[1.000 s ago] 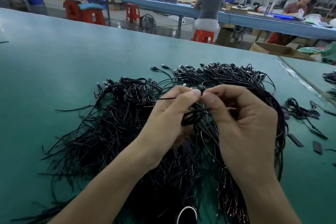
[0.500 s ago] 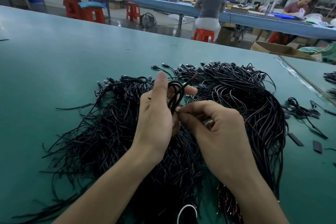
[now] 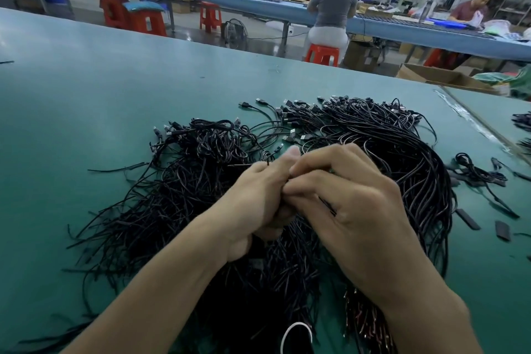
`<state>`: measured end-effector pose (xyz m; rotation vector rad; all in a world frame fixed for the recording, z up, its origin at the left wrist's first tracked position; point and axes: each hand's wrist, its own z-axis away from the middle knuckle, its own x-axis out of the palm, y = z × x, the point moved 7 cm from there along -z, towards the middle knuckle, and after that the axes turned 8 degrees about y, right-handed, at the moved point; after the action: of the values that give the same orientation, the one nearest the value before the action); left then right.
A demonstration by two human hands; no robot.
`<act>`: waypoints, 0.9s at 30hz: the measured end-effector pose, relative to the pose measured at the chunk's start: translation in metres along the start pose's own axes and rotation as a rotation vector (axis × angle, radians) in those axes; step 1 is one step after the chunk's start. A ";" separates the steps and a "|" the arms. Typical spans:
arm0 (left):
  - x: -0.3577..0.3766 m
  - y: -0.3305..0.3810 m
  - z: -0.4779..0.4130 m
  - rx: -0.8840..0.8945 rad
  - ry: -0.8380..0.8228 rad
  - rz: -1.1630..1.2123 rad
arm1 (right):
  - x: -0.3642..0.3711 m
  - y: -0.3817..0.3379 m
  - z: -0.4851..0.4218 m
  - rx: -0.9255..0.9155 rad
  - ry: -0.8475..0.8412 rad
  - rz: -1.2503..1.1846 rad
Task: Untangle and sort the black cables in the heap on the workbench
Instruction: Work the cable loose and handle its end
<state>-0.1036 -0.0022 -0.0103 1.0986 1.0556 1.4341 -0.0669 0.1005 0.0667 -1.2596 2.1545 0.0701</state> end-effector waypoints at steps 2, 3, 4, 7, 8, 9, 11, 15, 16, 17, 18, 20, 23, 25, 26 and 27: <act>0.004 -0.005 0.002 -0.068 -0.089 0.008 | 0.002 0.005 0.000 0.041 -0.045 -0.069; 0.007 -0.007 0.002 -0.092 -0.127 -0.005 | 0.004 0.009 0.000 0.078 -0.076 -0.086; 0.011 -0.009 0.003 -0.106 -0.175 -0.023 | 0.005 0.014 0.001 0.125 -0.110 -0.102; 0.020 -0.008 0.008 -0.108 -0.342 -0.102 | 0.003 0.029 0.006 0.273 -0.175 -0.178; 0.022 -0.006 0.009 -0.069 -0.401 -0.143 | 0.001 0.031 0.007 0.297 -0.187 -0.204; 0.023 -0.004 0.011 -0.022 -0.454 -0.183 | 0.000 0.032 0.007 0.317 -0.200 -0.230; 0.024 -0.002 0.018 0.035 -0.533 -0.232 | 0.001 0.033 0.008 0.372 -0.230 -0.282; 0.027 -0.001 0.023 0.062 -0.570 -0.237 | 0.004 0.033 0.008 0.368 -0.264 -0.229; 0.026 -0.001 0.022 0.060 -0.547 -0.263 | 0.003 0.032 0.008 0.361 -0.254 -0.218; 0.026 -0.002 0.020 0.064 -0.518 -0.296 | 0.002 0.031 0.007 0.348 -0.235 -0.210; 0.024 -0.003 0.019 0.064 -0.499 -0.322 | 0.000 0.030 0.006 0.331 -0.215 -0.200; 0.023 -0.005 0.017 0.060 -0.481 -0.333 | -0.001 0.029 0.005 0.304 -0.209 -0.173; 0.024 -0.005 0.018 0.046 -0.489 -0.326 | 0.005 0.029 0.007 0.302 -0.261 -0.138; 0.024 -0.004 0.018 0.063 -0.476 -0.314 | 0.007 0.028 0.008 0.279 -0.278 -0.108; 0.023 -0.002 0.018 0.071 -0.455 -0.292 | 0.007 0.028 0.008 0.267 -0.270 -0.099; 0.022 -0.001 0.018 0.080 -0.428 -0.257 | 0.006 0.028 0.008 0.263 -0.255 -0.088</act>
<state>-0.0877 0.0203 -0.0051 1.2109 0.9095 0.9083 -0.0876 0.1138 0.0501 -1.1257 1.8217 -0.0833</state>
